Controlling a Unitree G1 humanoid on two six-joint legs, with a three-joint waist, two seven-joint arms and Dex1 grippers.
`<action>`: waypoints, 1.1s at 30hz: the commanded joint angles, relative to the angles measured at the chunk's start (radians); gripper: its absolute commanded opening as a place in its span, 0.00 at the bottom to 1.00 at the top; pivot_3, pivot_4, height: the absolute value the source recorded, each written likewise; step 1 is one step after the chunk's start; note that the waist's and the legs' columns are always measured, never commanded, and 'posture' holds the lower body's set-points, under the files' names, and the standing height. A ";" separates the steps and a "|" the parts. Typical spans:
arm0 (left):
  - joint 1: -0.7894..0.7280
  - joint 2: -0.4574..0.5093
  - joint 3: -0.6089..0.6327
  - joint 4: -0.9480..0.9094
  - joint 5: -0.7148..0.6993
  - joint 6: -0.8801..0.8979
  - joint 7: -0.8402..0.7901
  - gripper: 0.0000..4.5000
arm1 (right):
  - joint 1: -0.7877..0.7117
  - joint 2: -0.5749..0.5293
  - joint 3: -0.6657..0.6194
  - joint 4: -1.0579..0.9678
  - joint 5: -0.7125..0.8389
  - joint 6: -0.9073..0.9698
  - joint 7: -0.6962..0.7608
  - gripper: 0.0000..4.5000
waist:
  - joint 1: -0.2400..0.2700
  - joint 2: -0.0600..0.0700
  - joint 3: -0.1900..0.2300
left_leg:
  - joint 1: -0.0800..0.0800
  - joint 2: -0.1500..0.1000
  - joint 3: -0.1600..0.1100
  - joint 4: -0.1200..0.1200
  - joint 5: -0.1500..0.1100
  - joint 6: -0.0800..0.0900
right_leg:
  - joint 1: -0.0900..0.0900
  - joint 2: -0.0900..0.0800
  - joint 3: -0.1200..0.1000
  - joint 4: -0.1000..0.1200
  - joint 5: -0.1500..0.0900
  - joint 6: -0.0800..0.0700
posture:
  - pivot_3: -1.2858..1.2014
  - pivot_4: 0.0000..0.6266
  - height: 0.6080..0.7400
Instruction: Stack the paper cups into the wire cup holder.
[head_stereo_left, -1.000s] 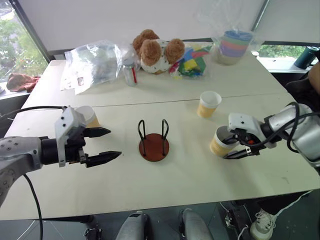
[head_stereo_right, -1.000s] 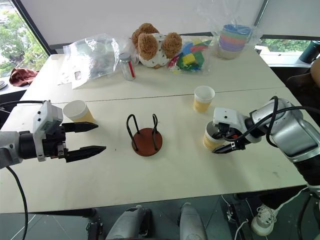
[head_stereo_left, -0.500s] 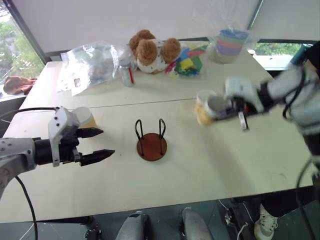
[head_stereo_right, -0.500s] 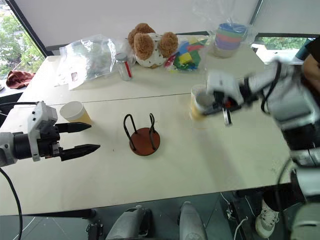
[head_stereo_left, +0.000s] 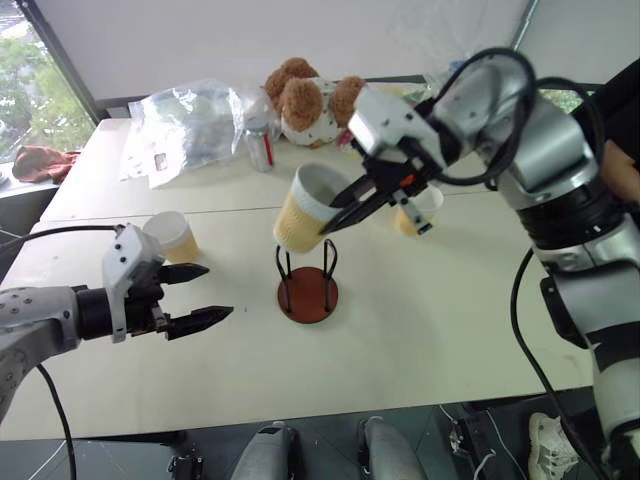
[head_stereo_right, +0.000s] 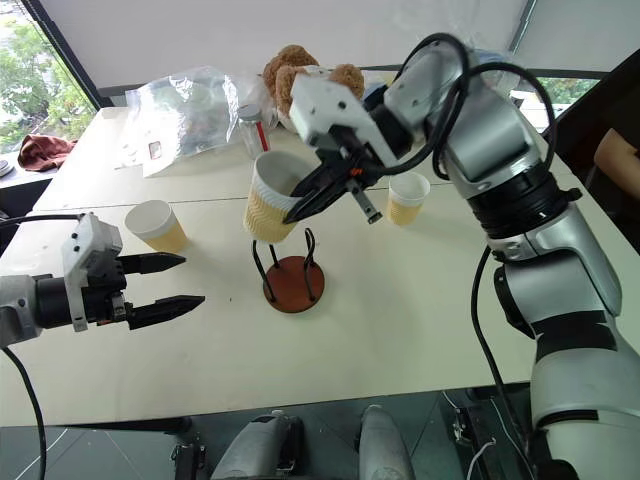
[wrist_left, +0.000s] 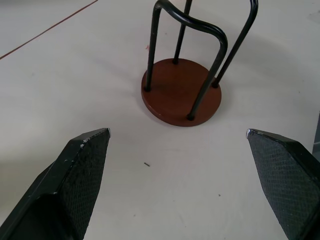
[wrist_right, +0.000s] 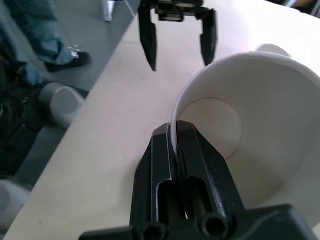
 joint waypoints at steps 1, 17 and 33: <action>0.008 -0.003 0.057 -0.041 -0.025 0.011 0.022 1.00 | -0.034 -0.013 0.068 0.011 0.024 -0.081 0.002 0.00 | -0.002 0.000 0.000 | 0.000 0.000 0.000 0.000 0.000 0.000 | 0.000 0.000 0.000 0.000 0.000 0.000 | 0.52 0.24 1.00; 0.009 -0.044 0.072 -0.058 -0.078 0.011 0.106 1.00 | -0.095 0.030 0.239 0.210 -0.012 -0.283 0.002 0.52 | -0.005 0.000 0.000 | 0.000 0.000 0.000 0.000 0.001 -0.002 | -0.001 0.001 -0.001 0.001 0.000 0.000 | 0.52 0.24 1.00; -0.131 0.045 0.119 -0.010 -0.202 0.061 0.083 1.00 | -0.059 -0.074 0.004 0.701 -0.405 -0.362 -0.187 0.62 | -0.005 0.000 0.000 | 0.000 -0.001 0.001 0.000 0.001 -0.002 | 0.000 0.001 -0.001 0.000 0.000 0.000 | 0.52 0.24 1.00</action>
